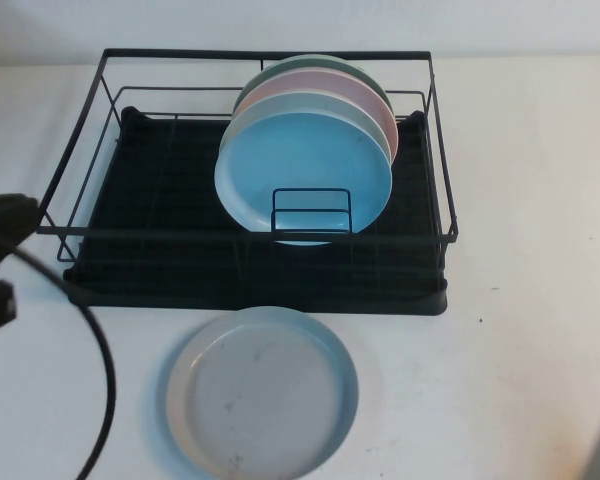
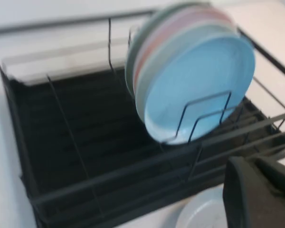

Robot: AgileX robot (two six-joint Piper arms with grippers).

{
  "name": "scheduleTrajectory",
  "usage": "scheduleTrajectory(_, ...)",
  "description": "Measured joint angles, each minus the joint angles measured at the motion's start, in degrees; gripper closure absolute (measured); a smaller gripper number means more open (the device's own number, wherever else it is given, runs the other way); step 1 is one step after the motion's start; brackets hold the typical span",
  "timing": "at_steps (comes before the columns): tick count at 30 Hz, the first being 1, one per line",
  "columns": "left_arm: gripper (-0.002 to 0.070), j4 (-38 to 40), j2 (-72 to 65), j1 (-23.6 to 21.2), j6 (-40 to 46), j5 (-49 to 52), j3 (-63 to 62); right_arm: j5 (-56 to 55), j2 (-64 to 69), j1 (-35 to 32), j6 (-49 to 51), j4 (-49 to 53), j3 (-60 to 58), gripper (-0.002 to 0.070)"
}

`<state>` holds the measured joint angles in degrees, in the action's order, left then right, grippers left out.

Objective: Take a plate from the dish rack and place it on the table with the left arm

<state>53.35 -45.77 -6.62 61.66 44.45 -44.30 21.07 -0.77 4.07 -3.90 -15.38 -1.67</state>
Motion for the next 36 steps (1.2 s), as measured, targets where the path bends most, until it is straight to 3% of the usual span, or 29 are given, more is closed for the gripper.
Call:
scheduleTrajectory(6, 0.0675, -4.4, 10.4, 0.0, -7.3, 3.0, 0.0, 0.0, 0.0, 0.0, 0.0, 0.0, 0.0, 0.0696)
scheduleTrajectory(13, 0.0675, -6.2, 12.6, 3.1, -16.1, 18.2, 0.0, 0.0, 0.0, 0.0, 0.0, 0.0, 0.0, 0.0696)
scheduleTrajectory(24, 0.0676, -18.3, 14.5, 8.7, -17.7, 26.0, -0.4, 0.0, 0.0, 0.0, 0.0, 0.0, 0.0, 0.0696)
scheduleTrajectory(29, 0.0676, -19.5, 17.2, 11.8, -22.6, 20.2, 2.8, 0.0, 0.0, 0.0, 0.0, -0.3, 0.0, 0.0696)
scheduleTrajectory(36, 0.0676, -24.3, 28.4, 12.0, -42.2, -3.5, 13.5, 0.0, 0.0, 0.0, 0.0, -0.9, 0.0, 0.0697)
